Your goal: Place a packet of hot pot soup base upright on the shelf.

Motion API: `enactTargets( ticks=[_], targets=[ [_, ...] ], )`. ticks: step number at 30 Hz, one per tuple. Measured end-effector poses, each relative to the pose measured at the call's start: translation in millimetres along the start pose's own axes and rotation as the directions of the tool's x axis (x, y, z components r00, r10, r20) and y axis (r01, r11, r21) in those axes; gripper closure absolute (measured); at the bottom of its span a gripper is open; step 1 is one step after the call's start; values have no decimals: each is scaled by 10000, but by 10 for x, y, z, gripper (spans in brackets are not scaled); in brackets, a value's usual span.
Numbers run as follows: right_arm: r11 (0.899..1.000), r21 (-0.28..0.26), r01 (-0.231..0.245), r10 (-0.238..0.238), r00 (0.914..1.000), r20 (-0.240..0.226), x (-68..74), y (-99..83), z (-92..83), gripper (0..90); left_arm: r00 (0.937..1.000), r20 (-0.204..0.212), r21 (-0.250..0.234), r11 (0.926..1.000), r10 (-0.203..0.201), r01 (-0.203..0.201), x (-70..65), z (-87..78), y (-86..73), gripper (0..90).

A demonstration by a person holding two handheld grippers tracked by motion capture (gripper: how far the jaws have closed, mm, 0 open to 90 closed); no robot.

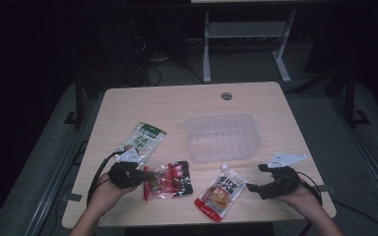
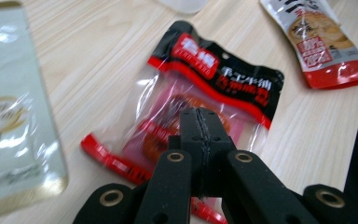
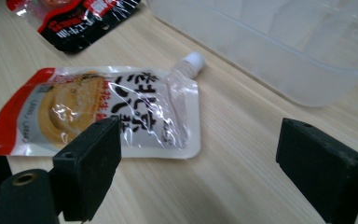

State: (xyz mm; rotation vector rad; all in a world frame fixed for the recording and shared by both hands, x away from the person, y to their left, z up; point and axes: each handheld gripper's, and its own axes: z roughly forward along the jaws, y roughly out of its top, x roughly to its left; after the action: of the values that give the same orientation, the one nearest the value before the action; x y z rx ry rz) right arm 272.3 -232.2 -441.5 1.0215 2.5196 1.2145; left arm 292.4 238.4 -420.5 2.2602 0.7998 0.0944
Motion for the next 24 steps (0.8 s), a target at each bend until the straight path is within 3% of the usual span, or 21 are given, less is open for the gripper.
enactTargets(
  ticks=[11, 12, 14, 18, 24],
  targets=[
    [9993, 13, 370, -370, 9992, -178, 101, 75, 78, 134, 9986, -341, 186, 9990, -406, 413, 149, -73, -186, 895],
    [9994, 3, 357, -357, 9992, -201, 102, 72, 81, 134, 9978, -332, 120, 9982, -581, 586, 149, -56, -194, 895],
    [9993, 65, 359, -358, 9992, -181, 99, 63, 82, 135, 9982, -327, 283, 9983, -507, 516, 177, -40, -205, 894],
    [9996, 136, 245, -242, 9995, -202, 82, 39, 84, 135, 9971, -83, 124, 9970, -760, 761, 202, -6, -216, 894],
    [9994, 198, 281, -277, 9994, -185, 61, 19, 82, 135, 9980, -38, 271, 9976, -634, 635, 195, 30, -207, 894]
  ],
)
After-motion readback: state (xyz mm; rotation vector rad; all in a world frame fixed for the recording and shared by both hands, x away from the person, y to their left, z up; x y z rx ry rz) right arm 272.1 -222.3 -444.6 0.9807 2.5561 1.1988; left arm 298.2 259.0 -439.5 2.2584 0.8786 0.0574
